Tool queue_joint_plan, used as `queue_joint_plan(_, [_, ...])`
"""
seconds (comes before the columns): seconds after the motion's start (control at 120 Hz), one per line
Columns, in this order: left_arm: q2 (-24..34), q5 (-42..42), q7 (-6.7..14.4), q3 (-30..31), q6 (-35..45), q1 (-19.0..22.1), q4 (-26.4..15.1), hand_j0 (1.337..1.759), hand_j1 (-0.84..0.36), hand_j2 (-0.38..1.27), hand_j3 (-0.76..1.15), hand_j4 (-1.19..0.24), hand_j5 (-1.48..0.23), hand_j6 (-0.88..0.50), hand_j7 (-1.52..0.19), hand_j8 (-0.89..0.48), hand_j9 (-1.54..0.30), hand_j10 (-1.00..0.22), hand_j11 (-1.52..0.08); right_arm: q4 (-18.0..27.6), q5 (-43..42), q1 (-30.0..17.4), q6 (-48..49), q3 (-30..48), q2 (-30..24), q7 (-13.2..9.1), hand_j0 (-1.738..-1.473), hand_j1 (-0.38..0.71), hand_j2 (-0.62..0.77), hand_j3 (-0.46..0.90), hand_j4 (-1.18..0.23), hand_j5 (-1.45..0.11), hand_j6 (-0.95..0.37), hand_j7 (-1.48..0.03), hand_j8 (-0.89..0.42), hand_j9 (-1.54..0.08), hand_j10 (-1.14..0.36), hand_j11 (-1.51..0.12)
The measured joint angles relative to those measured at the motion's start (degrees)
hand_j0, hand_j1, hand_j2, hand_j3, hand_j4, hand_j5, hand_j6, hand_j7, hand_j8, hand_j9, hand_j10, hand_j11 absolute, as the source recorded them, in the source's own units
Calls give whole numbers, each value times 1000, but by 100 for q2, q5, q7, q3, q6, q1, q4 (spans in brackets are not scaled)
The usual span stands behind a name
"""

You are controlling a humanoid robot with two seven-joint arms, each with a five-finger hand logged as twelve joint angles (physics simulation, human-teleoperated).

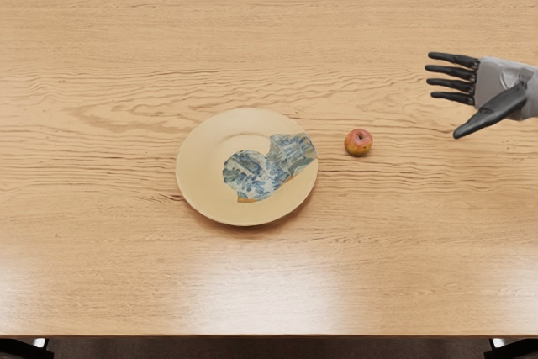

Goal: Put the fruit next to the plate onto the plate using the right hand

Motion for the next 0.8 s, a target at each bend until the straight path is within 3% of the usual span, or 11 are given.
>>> queue_joint_plan(0.158, [0,0,0,-1,-1,0,0,1658,349,0,0,0,0,0,0,0,0,0,0,-1,-25,86,3,-47,179,-4,-1658,-326,-1,0,-20,-27,-20,-27,-20,-26,-20,-26])
queue_joint_plan(0.35, [0,-1,0,0,-2,0,0,1658,349,0,0,0,0,0,0,0,0,0,0,461,-632,1045,-9,-1065,427,-25,-1658,-324,-3,0,-23,-29,-22,-29,-22,-29,-22,-29])
queue_joint_plan(0.383, [0,-1,0,0,-2,0,0,1658,349,0,0,0,0,0,0,0,0,0,0,585,-789,1174,-111,-1177,445,-206,-1658,-323,-3,0,-23,-30,-23,-30,-23,-30,-23,-30])
queue_joint_plan(0.475, [0,-1,0,0,-2,0,0,1658,349,0,0,0,0,0,0,0,0,0,0,853,-1038,1563,-612,-1424,568,-1017,-1658,-322,-3,0,-25,-31,-25,-31,-25,-31,-24,-31])
queue_joint_plan(0.55, [0,0,0,0,-1,0,0,1658,349,0,0,0,0,0,0,0,0,0,0,1017,-1145,2052,-1266,-1950,698,-1444,-1658,-321,-4,0,-25,-32,-26,-32,-25,-32,-25,-32])
queue_joint_plan(0.658, [0,-2,0,1,-1,0,-1,1658,349,0,0,0,0,0,0,0,0,0,0,1405,-1230,2714,-2484,-2718,878,-1732,-1658,-320,-4,0,-27,-33,-27,-33,-27,-33,-26,-33])
queue_joint_plan(0.8, [0,-1,0,1,-2,0,-1,1658,349,0,0,0,0,1,0,0,0,0,0,1960,-1571,3007,-3911,-3243,1126,-1850,-1658,-317,-5,0,-29,-35,-29,-35,-29,-35,-28,-35])
